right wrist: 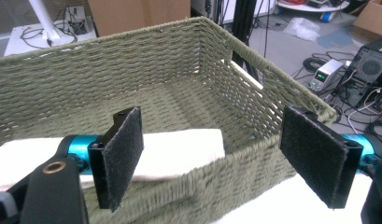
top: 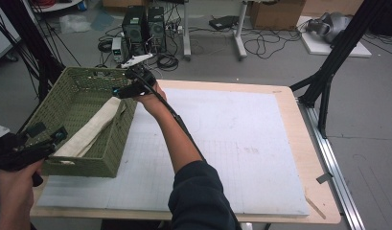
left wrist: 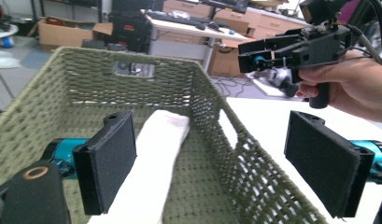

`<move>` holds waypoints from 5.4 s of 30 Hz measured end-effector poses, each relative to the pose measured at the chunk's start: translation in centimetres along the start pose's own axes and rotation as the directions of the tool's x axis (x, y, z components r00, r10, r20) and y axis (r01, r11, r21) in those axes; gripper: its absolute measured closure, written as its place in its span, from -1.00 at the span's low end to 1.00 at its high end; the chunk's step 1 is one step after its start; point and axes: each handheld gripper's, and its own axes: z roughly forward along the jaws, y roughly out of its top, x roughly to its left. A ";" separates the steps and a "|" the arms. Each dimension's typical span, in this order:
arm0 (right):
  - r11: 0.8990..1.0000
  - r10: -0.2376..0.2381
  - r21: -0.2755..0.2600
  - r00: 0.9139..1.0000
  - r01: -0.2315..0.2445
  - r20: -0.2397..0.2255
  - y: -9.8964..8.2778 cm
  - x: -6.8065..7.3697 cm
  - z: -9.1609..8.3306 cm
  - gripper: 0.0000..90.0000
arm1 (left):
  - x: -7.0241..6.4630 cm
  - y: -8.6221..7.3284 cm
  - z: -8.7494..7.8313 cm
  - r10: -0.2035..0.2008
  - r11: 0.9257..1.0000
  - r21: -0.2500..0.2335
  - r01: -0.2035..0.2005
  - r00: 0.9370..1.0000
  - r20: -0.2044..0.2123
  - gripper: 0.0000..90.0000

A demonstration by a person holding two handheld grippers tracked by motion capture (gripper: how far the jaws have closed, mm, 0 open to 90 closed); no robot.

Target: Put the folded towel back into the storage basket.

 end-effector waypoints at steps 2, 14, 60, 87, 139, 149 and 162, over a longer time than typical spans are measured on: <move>1.000 -0.012 0.001 1.000 0.012 0.002 -0.2 0.0 -0.8 -0.53 | -0.3 0.0 0.2 0.001 1.000 -0.003 -0.001 1.000 0.018 -0.62; 1.000 -0.025 0.014 1.000 0.025 0.007 -1.7 -0.9 -5.9 -0.58 | -2.0 0.2 2.1 0.016 0.998 -0.058 -0.009 0.993 0.119 -0.62; 0.994 0.093 -0.080 0.928 -0.068 0.360 -18.3 -3.1 -29.2 -0.61 | -14.0 -2.6 11.1 0.133 0.989 -0.003 -0.151 0.861 0.491 -0.62; 0.976 0.215 -0.145 0.845 -0.164 0.490 -28.7 -1.4 -35.1 -0.61 | -17.6 -8.1 15.2 0.178 0.966 0.056 -0.251 0.810 0.558 -0.62; 0.982 0.190 -0.105 0.837 -0.158 0.514 -30.4 -0.7 -34.6 -0.62 | -15.7 -11.5 14.4 0.140 0.976 0.081 -0.204 0.864 0.483 -0.62; 0.980 0.199 -0.109 0.832 -0.166 0.518 -30.4 -0.8 -34.6 -0.63 | -15.7 -11.5 14.2 0.146 0.975 0.080 -0.209 0.863 0.484 -0.62; 0.980 0.197 -0.109 0.834 -0.165 0.515 -30.3 -0.9 -34.4 -0.62 | -15.7 -11.5 14.1 0.143 0.975 0.083 -0.207 0.865 0.480 -0.62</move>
